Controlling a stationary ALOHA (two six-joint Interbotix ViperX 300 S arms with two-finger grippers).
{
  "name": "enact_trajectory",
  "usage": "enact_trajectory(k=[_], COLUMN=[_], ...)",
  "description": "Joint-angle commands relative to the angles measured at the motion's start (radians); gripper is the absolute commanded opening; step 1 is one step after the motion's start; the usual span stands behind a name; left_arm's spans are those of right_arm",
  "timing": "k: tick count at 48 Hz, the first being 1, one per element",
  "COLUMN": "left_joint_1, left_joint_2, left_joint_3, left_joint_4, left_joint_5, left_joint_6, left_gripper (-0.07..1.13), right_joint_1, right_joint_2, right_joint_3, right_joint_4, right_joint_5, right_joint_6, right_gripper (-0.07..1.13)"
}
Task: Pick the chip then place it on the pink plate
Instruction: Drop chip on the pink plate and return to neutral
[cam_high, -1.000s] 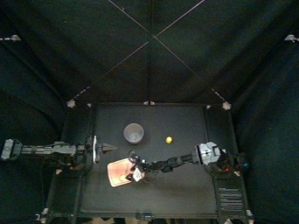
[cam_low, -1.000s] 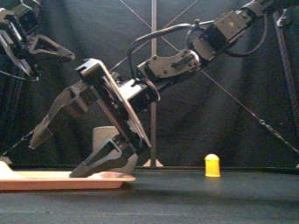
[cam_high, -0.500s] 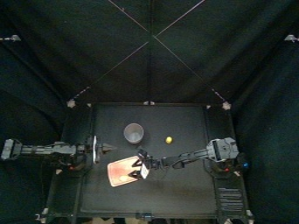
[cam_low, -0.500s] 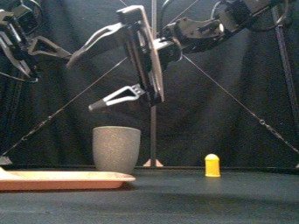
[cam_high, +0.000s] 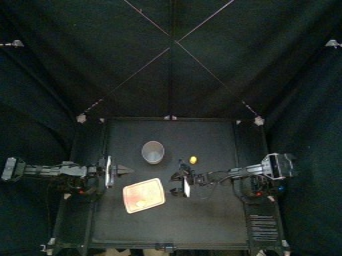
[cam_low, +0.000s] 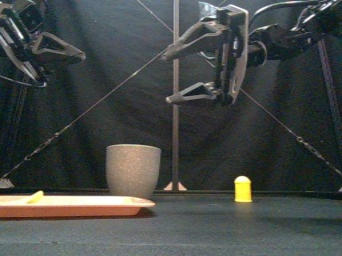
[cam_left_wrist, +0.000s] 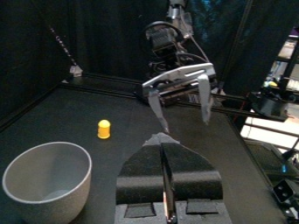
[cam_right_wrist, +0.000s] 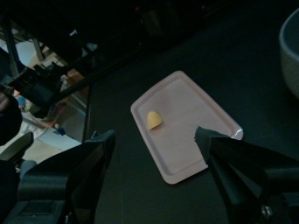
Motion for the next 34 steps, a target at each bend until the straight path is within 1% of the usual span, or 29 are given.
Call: enact_trajectory(k=[1, 6, 11, 16, 23, 27, 34], left_joint_1=[-0.002, -0.002, -0.002, -0.002, 0.0, 0.0, 0.0], left_joint_2=[0.002, 0.002, 0.002, 0.002, 0.002, 0.002, 0.002], left_joint_3=[-0.028, -0.029, -0.029, -0.029, -0.028, -0.021, -0.015], left_joint_4=[0.011, 0.011, 0.012, 0.012, 0.012, 0.011, 0.009], left_joint_5=[-0.005, -0.005, -0.005, -0.005, -0.005, -0.005, -0.005], left_joint_6=[0.002, -0.002, 0.0, 0.003, 0.0, -0.002, 0.0], left_gripper=[0.0, 0.0, 0.0, 0.0, 0.0, 0.0, 0.0], right_joint_1=[-0.032, -0.057, -0.1, -0.135, -0.172, -0.189, -0.195], right_joint_2=[-0.106, -0.152, -0.189, -0.218, -0.252, -0.267, -0.278], right_joint_3=[0.046, 0.089, 0.106, 0.115, 0.133, 0.152, 0.178], right_joint_4=[-0.08, -0.133, -0.181, -0.299, -0.414, -0.416, -0.339], right_joint_5=[-0.034, -0.067, -0.103, -0.126, -0.13, -0.13, -0.132], right_joint_6=[-0.002, -0.002, -0.008, -0.057, -0.147, -0.156, -0.167], right_gripper=[1.05, 1.06, 1.06, 1.06, 1.06, 1.06, 1.06])
